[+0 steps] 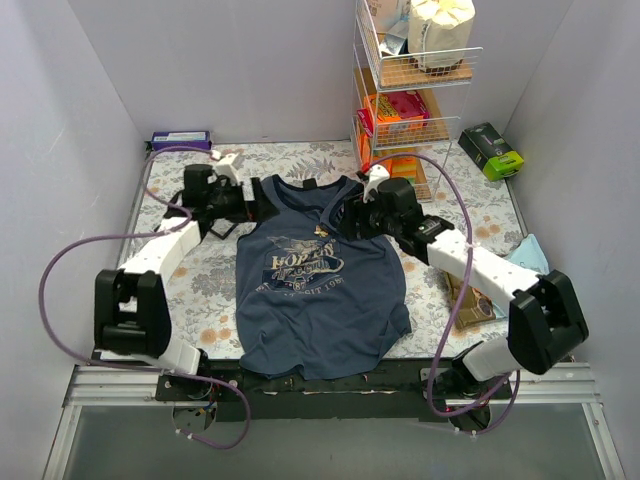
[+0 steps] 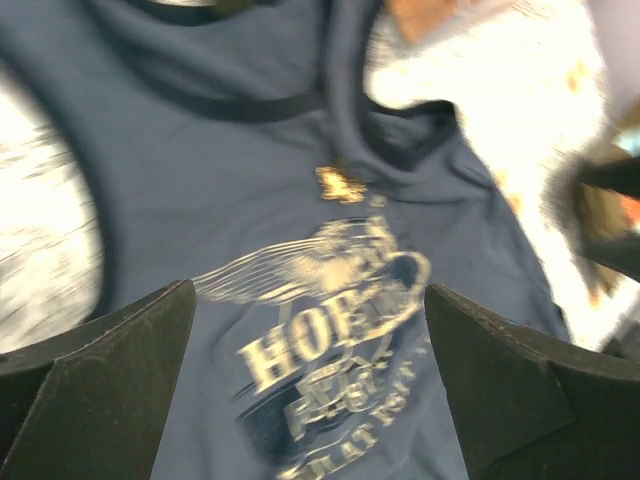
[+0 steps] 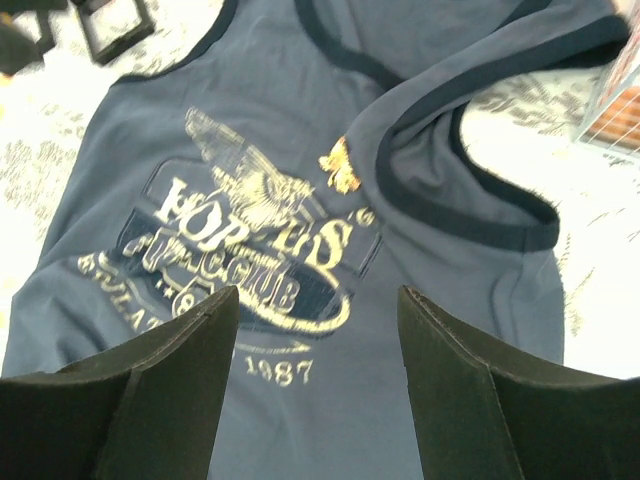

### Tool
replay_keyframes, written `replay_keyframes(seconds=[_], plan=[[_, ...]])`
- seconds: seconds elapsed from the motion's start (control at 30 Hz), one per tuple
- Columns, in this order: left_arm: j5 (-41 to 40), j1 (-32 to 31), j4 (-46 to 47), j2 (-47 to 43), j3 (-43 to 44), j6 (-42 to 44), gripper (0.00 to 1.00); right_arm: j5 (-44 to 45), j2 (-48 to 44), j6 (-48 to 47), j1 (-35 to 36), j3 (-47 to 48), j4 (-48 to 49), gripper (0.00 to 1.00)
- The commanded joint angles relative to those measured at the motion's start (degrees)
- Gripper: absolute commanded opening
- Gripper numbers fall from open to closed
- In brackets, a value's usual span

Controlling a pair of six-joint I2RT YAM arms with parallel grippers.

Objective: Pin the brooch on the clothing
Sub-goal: Pick up the brooch from the brooch box.

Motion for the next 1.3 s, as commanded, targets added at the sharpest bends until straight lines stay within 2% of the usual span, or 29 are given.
replay_keyframes(seconds=[0.0, 0.1, 0.13, 0.23, 0.4, 0.6, 1.03, 1.17, 1.27], plan=[[-17.42, 7.33, -3.27, -11.22, -7.98, 3.74, 0.98, -0.53, -7.74, 1.07, 1.86, -4.54, 1.07, 0.71], [-28.78, 8.49, -3.26, -15.19, -11.96, 4.97, 0.98, -1.15, -12.31, 2.04, 2.22, -8.58, 0.89, 0.71], [-35.61, 8.58, -3.61, -15.20, -12.23, 5.50, 0.98, -1.15, -13.55, 2.13, 2.22, -9.55, 0.89, 0.71], [-43.91, 11.82, -4.58, -12.32, -11.53, 5.50, 0.98, -0.80, -18.47, 2.75, 2.22, -13.33, 0.90, 0.71], [-45.60, 18.50, -5.29, -5.98, -9.16, 4.53, 0.98, 0.43, -26.65, 3.01, 2.22, -18.16, 0.37, 0.71], [-48.42, 21.50, -3.62, -3.69, -9.51, 5.85, 0.97, 2.28, -32.10, 2.48, 2.13, -19.93, -1.92, 0.71], [-49.92, 21.50, -2.56, 5.53, -5.20, 7.79, 0.73, 0.17, -32.46, 3.98, 2.22, -22.56, -0.87, 0.70], [-48.07, 21.59, -2.12, 6.68, -5.38, 7.70, 0.68, 0.08, -32.02, 4.33, 2.22, -22.83, -0.86, 0.71], [-45.80, 22.29, -1.95, 8.52, -4.68, 7.61, 0.59, -0.09, -31.32, 4.59, 2.22, -22.48, -0.69, 0.70]])
